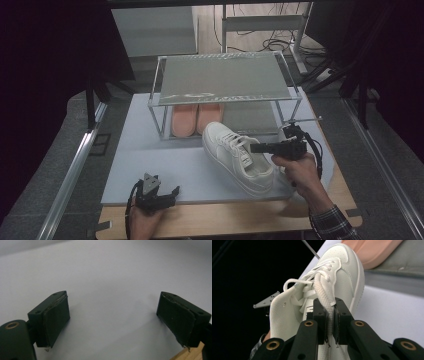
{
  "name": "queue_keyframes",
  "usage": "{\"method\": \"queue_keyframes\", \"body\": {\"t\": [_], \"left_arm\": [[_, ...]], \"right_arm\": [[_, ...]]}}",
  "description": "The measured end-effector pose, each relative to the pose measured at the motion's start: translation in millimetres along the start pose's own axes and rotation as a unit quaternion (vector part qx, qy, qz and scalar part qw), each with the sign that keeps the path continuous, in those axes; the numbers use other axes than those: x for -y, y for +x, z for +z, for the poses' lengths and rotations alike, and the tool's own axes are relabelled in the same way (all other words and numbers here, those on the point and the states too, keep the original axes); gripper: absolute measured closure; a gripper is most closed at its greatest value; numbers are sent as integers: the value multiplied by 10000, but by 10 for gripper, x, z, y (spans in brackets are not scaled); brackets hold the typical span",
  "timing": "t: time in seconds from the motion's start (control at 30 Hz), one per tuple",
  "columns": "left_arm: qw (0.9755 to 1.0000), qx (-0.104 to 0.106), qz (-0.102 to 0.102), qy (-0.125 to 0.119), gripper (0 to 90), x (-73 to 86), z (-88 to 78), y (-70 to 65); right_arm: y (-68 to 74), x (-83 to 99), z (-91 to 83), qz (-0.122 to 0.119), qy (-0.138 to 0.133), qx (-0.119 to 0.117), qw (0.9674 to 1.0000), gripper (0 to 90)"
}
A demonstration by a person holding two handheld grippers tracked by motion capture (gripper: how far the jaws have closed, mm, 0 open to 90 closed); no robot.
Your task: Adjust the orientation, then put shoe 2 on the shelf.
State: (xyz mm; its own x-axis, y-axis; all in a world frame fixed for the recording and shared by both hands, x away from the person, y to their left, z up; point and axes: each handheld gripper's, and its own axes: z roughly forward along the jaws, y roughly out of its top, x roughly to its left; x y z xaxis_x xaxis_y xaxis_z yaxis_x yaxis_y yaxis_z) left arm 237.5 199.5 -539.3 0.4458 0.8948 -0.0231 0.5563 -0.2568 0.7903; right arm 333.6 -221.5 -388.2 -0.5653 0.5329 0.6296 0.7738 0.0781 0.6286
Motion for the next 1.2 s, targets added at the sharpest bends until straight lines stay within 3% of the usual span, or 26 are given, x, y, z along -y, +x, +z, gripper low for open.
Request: {"method": "queue_keyframes", "body": {"t": [0.77,1.2], "left_arm": [[10000,9,2,17,110,-1,-3,4],[10000,3,7,16,111,-1,-3,3]], "right_arm": [[270,-383,-144,95,-269,-358,9990,822],[374,-608,-165,156,-438,-447,9979,822]]}}
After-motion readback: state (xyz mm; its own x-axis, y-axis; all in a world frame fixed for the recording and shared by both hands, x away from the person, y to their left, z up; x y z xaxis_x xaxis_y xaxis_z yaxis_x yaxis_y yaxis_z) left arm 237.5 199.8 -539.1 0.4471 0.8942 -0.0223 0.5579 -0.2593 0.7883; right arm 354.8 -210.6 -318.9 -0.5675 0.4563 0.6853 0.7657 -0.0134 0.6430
